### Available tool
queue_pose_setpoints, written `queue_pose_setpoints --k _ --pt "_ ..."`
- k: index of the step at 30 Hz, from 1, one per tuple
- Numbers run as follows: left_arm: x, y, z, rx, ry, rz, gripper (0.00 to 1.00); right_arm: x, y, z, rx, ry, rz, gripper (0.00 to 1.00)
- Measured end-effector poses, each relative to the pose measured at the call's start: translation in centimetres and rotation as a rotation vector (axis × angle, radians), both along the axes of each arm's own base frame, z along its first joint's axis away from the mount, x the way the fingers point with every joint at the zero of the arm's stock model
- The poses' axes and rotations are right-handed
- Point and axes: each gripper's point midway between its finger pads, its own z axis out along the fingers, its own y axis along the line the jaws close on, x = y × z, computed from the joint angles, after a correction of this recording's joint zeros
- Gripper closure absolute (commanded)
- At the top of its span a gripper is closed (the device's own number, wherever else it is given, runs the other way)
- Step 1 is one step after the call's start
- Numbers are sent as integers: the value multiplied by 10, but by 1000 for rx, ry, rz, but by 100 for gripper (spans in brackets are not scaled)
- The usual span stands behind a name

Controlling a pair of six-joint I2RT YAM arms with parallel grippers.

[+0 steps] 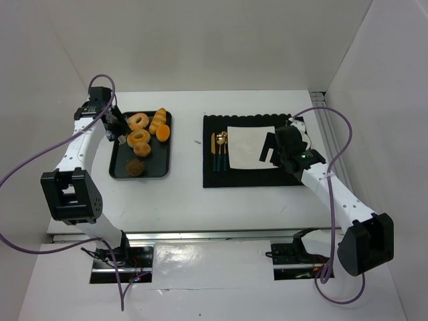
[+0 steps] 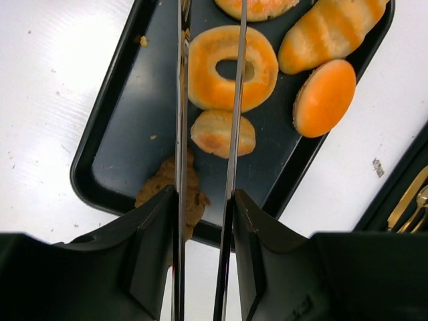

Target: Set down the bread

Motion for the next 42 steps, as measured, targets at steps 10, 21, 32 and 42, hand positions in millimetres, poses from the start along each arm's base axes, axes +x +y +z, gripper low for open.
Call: queue_pose_setpoints --k 10,21,32,42 --pt "25 11 -23 -120 17 3 47 3 2 -6 1 14 5 0" --pt "36 10 -33 -183 22 -11 47 4 5 -12 5 35 14 0" --pt "36 8 -38 -218 26 -18 47 4 7 -15 9 44 20 0" --pt "35 7 -31 -248 2 -28 43 4 10 -15 21 47 31 0"
